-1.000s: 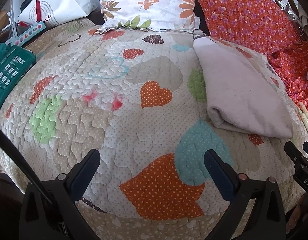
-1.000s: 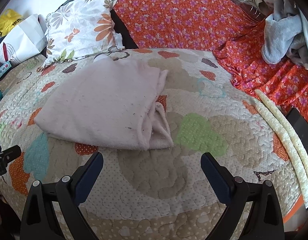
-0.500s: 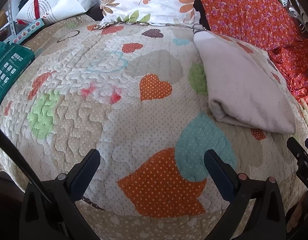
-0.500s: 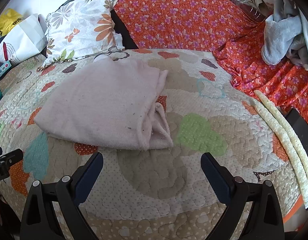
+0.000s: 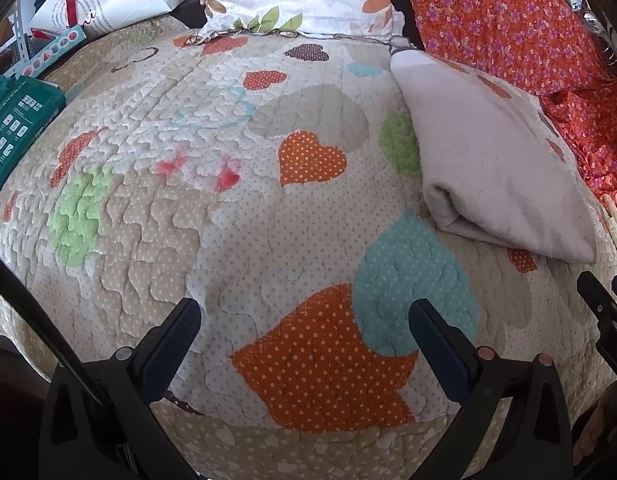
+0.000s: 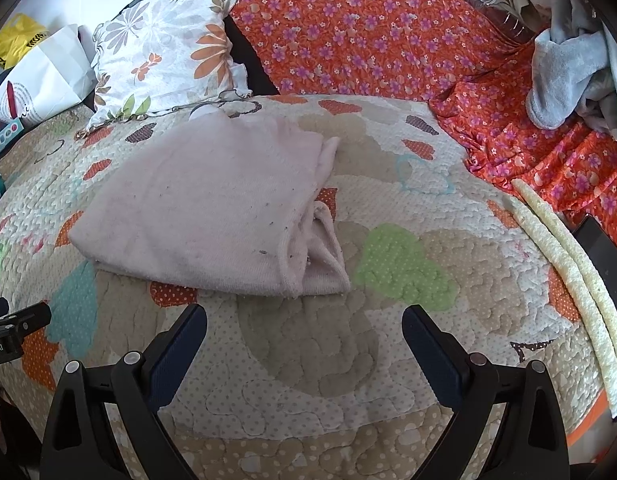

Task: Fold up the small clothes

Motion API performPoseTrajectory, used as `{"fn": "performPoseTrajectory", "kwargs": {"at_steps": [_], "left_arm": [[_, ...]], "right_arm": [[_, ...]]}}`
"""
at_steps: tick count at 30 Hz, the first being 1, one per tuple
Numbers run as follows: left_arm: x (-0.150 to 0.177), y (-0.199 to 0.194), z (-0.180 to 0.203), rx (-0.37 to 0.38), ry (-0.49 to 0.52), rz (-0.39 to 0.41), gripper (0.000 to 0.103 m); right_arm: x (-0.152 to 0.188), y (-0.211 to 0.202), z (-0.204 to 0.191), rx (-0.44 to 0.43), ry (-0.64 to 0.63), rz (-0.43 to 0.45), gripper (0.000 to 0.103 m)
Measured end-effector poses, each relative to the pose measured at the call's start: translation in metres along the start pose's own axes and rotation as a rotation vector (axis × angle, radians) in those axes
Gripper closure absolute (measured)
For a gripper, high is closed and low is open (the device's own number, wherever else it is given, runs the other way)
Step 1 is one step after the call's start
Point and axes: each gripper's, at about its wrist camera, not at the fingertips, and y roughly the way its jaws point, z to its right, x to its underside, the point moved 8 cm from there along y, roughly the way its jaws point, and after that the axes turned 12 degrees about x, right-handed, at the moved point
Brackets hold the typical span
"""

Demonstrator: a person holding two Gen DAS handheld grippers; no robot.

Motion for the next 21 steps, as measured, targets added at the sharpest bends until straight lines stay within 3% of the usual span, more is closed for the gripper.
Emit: {"fn": "performPoseTrajectory", "kwargs": {"at_steps": [17,21], "left_arm": [[-0.002,-0.002,0.009,0.017,0.015,0.008,0.0],[-0.006,-0.005,0.012,0.027,0.019,0.02,0.0]], "right_arm": [[0.0,0.004,0.003,0.013,0.002,-0.012,0.003],[-0.019,-0.014,0.025,0.068,0.066,0.079,0.003]]}}
